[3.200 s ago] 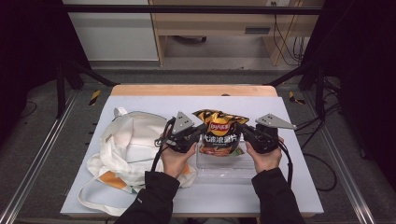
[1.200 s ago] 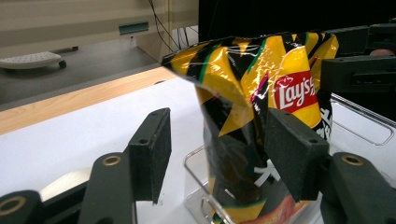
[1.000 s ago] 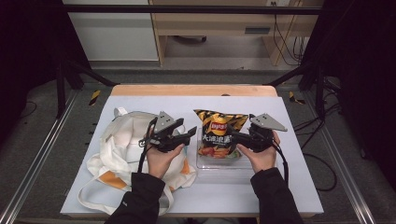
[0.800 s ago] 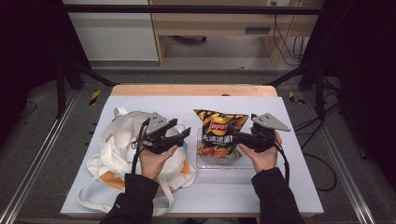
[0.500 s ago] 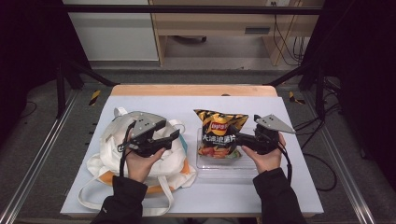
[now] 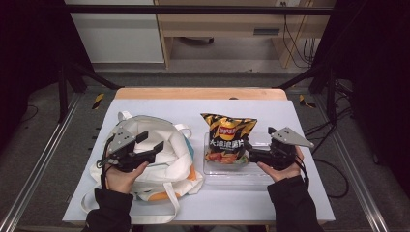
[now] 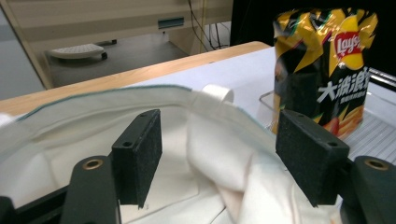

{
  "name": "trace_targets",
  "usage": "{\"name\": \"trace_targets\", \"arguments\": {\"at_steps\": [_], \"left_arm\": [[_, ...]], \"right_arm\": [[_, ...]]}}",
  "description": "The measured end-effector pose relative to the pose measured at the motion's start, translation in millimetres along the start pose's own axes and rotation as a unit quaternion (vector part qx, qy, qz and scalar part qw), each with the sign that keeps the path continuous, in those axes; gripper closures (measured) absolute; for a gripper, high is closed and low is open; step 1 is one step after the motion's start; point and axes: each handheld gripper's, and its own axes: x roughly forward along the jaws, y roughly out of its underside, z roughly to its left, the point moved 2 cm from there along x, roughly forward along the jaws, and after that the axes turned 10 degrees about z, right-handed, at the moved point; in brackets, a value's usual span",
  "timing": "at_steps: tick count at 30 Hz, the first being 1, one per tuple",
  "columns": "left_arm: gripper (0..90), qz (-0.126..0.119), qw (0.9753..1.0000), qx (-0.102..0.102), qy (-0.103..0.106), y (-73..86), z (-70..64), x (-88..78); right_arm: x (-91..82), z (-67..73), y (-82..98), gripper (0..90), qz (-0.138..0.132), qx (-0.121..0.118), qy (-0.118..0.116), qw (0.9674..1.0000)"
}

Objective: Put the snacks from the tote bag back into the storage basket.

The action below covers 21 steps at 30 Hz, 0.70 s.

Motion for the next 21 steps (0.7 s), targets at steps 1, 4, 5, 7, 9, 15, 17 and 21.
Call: {"name": "trace_targets", "arguments": {"at_steps": [1, 4, 5, 7, 9, 15, 17, 21], "left_arm": [[31.1, 0.002, 1.0, 0.0, -0.002, 1.9, 1.5, -1.3], [30.7, 0.003, 1.0, -0.006, -0.004, 9.1, 6.1, -6.4], [30.4, 0.004, 0.9999, -0.007, -0.006, 11.4, 7.7, -8.4], [30.3, 0.004, 0.9999, -0.009, -0.01, 16.6, 11.0, -12.6], [30.2, 0.006, 0.9998, -0.012, -0.013, 22.2, 13.8, -15.7], [30.5, 0.021, 0.999, -0.025, -0.03, 41.4, 25.4, -23.2], [30.5, 0.022, 0.9988, -0.028, -0.034, 46.0, 27.8, -25.5], [30.5, 0.025, 0.9982, -0.034, -0.042, 54.3, 32.4, -31.0]], "right_arm": [[-1.9, -0.9, 1.8, 5.2, 0.0, -0.002, 0.002, 1.0], [-7.1, -3.4, 5.9, 5.4, -0.002, -0.001, 0.004, 1.0], [-8.8, -4.3, 7.4, 5.3, -0.002, 0.0, 0.003, 1.0], [-11.7, -5.7, 10.9, 5.6, -0.002, 0.001, 0.004, 1.0], [-13.6, -6.9, 14.1, 5.7, 0.001, 0.0, 0.004, 1.0], [-15.8, -12.9, 27.0, 6.4, 0.014, 0.001, 0.012, 0.9998], [-16.7, -14.9, 30.8, 6.5, 0.018, 0.004, 0.014, 0.9997], [-18.5, -19.0, 37.3, 6.7, 0.023, 0.008, 0.02, 0.9995]]}}
